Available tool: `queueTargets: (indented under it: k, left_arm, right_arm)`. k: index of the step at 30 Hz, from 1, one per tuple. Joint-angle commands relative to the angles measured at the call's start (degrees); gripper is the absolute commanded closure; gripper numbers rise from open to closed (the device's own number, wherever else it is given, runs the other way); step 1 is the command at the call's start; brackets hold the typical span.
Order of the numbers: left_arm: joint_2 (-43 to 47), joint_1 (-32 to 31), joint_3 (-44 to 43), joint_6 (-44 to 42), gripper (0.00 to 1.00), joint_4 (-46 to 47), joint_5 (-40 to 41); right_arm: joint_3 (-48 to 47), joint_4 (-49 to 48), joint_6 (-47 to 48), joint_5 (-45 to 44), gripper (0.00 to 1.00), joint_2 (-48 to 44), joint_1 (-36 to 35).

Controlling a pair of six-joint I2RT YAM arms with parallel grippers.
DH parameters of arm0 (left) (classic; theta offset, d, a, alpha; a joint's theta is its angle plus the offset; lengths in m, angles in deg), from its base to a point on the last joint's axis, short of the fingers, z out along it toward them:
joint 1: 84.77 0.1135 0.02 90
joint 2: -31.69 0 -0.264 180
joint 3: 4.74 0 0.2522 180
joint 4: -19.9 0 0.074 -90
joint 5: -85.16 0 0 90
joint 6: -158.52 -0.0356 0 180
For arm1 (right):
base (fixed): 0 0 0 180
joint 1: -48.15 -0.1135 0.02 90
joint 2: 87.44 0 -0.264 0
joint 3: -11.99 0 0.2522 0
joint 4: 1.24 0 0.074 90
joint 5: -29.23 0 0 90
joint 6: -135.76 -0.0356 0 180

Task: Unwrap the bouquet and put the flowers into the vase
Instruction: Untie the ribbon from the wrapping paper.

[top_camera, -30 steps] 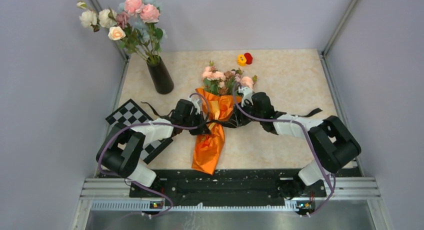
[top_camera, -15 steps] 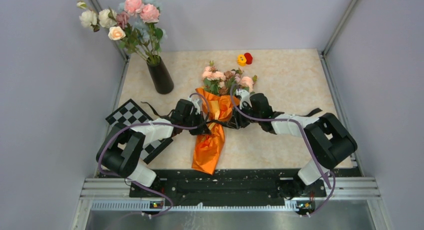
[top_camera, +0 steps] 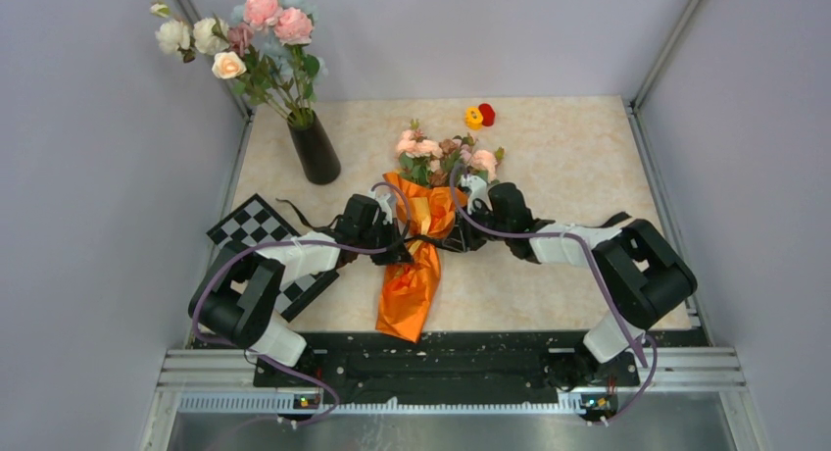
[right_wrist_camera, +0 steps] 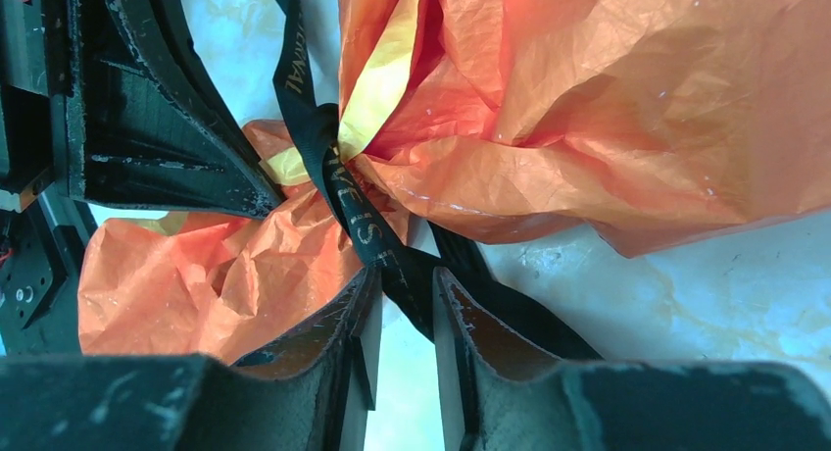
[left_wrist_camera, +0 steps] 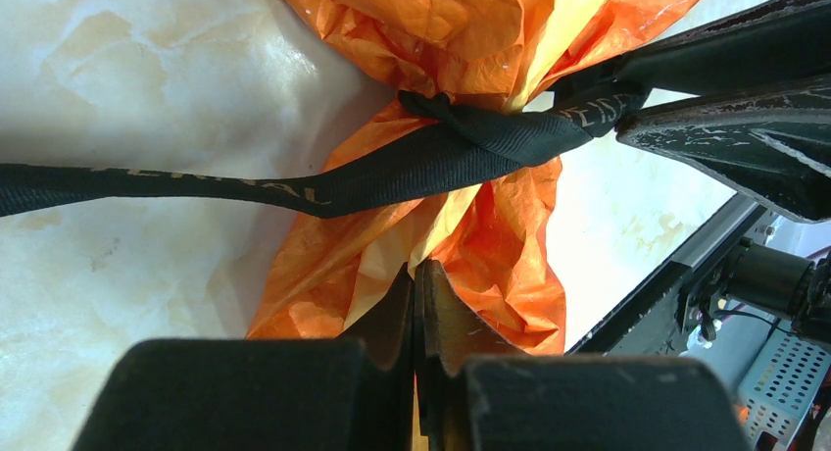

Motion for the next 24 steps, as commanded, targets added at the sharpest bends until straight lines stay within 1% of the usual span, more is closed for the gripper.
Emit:
queueTargets:
  k: [1,8,12,16,24]
  left_arm:
    - [1.00,0.29,-0.61,-0.43,1.00,-0.18,1.11]
    - [1.35,0.25,-0.53,-0.19,1.00,-0.18,1.40]
    - [1.61,0.26,-0.50,-0.08,1.00,-0.19,1.59]
    - [1.96,0.29,-0.30,-0.01,1.00,-0.18,2.03]
    - [2.74,0.25,0.30,0.19,1.00,-0.18,2.90]
  right_arm:
    - [-1.94,-2.52,0.34,1.01,0.75,0.90,-0.81]
    - [-1.52,-2.83,0.24,0.58,0.99,0.37,-0.91]
    - [-0.49,-4.01,0.03,-0.38,1.00,-1.27,-0.91]
    - [1.43,-5.20,-0.07,-4.01,1.00,-3.58,-0.91]
    - [7.13,-3.11,-2.01,-21.25,1.00,-11.01,-0.91]
